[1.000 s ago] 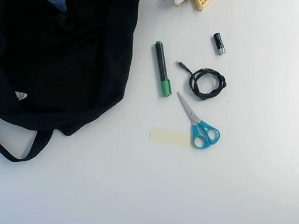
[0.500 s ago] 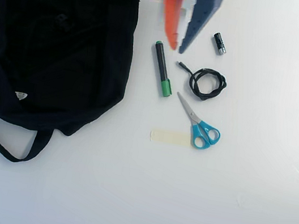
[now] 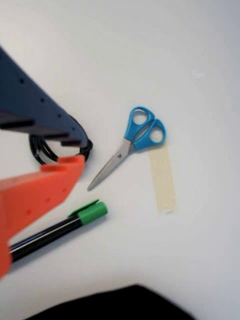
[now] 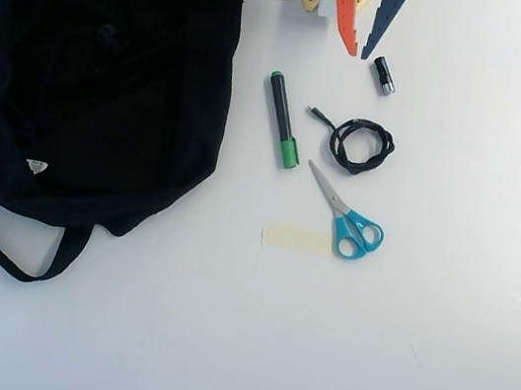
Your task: Put the bike light into the black bag
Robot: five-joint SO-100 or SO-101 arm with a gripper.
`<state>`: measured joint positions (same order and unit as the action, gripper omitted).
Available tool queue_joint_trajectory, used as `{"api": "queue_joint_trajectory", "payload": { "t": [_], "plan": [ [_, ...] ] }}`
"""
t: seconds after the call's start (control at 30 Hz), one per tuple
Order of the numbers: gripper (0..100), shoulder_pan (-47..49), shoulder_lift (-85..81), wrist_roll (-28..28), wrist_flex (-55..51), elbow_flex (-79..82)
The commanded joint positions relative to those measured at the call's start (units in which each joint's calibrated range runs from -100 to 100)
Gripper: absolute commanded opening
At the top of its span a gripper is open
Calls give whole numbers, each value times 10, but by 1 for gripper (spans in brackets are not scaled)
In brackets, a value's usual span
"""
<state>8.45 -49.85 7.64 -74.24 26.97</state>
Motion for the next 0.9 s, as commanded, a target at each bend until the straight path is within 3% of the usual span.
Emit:
{"api": "queue_joint_trajectory", "payload": {
  "t": [0.0,0.17,0.37,0.6,0.87],
  "plan": [
    [2,9,-91,-7,150,221],
    [2,25,-249,-7,270,508],
    [2,15,-423,-8,252,699],
    [2,19,-496,-7,38,723],
    [2,12,-497,-6,32,723]
  ]
}}
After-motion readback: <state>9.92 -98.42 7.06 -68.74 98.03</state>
